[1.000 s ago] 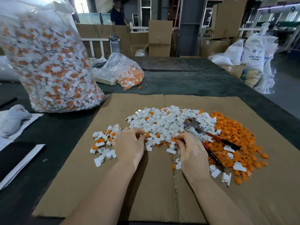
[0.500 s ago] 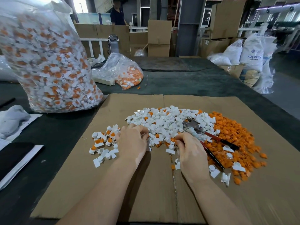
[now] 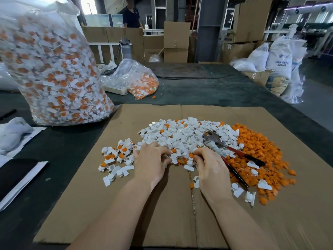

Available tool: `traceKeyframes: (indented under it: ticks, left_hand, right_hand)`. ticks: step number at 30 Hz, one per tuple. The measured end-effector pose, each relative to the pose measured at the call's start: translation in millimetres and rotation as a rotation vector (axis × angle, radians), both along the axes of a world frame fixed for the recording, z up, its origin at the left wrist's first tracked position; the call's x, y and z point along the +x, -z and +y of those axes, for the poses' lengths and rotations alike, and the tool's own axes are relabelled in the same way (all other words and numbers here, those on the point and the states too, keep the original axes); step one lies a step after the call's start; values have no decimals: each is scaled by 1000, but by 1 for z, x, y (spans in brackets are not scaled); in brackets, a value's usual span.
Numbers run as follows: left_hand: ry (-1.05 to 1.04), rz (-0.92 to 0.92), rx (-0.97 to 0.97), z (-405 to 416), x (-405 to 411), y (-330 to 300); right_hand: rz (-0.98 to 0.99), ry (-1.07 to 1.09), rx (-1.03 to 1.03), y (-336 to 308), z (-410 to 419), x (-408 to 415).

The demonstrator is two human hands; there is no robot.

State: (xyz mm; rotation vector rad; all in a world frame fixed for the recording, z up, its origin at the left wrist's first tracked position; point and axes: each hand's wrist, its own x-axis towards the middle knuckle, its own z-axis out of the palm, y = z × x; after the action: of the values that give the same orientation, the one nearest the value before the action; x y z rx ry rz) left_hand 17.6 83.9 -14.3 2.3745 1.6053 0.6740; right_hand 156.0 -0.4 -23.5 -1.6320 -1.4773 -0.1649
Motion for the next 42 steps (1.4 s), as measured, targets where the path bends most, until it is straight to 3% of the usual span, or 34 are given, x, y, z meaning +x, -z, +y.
traceKeyframes:
  ticks: [7, 10, 21, 29, 36, 42]
  left_hand:
    - [156, -378, -44, -13, 13, -9]
    - [226, -395, -101, -22, 24, -5]
    - [106, -675, -299, -30, 31, 6]
    - [153, -710, -314, -33, 27, 7]
    - [91, -742, -304, -30, 27, 9]
    - [84, -863, -375, -28, 26, 10]
  right_hand:
    - [-25, 2, 5, -1, -1, 0]
    - [-13, 19, 14, -1, 0, 0]
    - [98, 63, 11, -2, 0, 1]
    - [-2, 50, 67, -3, 0, 0]
    - [137, 20, 30, -3, -3, 0]
    - [108, 10, 9, -2, -2, 0]
